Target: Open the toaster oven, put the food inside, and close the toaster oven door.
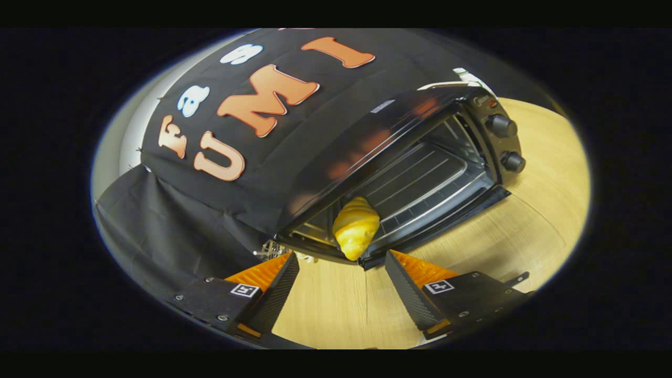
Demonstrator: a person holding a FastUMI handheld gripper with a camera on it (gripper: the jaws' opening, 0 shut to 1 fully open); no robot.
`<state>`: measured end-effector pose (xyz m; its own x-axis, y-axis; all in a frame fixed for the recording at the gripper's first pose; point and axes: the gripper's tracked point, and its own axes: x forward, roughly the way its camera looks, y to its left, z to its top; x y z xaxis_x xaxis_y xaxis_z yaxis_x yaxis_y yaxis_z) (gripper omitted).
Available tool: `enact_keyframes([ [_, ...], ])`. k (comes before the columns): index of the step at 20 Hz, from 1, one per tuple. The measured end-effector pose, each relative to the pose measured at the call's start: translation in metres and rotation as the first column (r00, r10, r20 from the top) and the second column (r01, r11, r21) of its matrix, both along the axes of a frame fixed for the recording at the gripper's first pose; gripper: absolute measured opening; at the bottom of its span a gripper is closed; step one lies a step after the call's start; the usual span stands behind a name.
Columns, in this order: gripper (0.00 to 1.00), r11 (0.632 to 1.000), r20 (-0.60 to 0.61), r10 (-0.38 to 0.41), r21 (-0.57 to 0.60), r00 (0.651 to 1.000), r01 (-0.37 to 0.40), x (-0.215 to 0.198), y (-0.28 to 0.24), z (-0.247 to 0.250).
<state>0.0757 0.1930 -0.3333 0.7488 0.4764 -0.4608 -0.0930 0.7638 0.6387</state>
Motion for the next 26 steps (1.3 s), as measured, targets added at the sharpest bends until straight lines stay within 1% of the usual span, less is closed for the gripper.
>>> enact_keyframes([
  [3, 0.98, 0.997, -0.002, 0.000, -0.076, 1.000, 0.000, -0.027, -0.014, -0.005],
  [7, 0.98, 0.993, -0.041, -0.014, -0.120, 0.999, 0.009, -0.060, -0.030, -0.024],
  [11, 0.98, 0.980, -0.076, -0.035, -0.199, 0.996, 0.020, -0.084, -0.046, -0.046],
  [13, 0.98, 0.966, -0.094, -0.045, -0.259, 0.995, 0.019, -0.091, -0.056, -0.060],
  [17, 0.98, 0.920, -0.121, -0.048, -0.391, 0.992, -0.003, -0.099, -0.076, -0.086],
  [21, 0.99, 0.856, -0.133, -0.035, -0.515, 0.990, -0.039, -0.094, -0.089, -0.106],
  [24, 0.99, 0.824, -0.133, 0.013, -0.560, 0.991, -0.086, -0.092, -0.084, -0.114],
  [26, 0.99, 0.791, -0.146, 0.053, -0.597, 0.988, -0.131, -0.095, -0.085, -0.116],
])
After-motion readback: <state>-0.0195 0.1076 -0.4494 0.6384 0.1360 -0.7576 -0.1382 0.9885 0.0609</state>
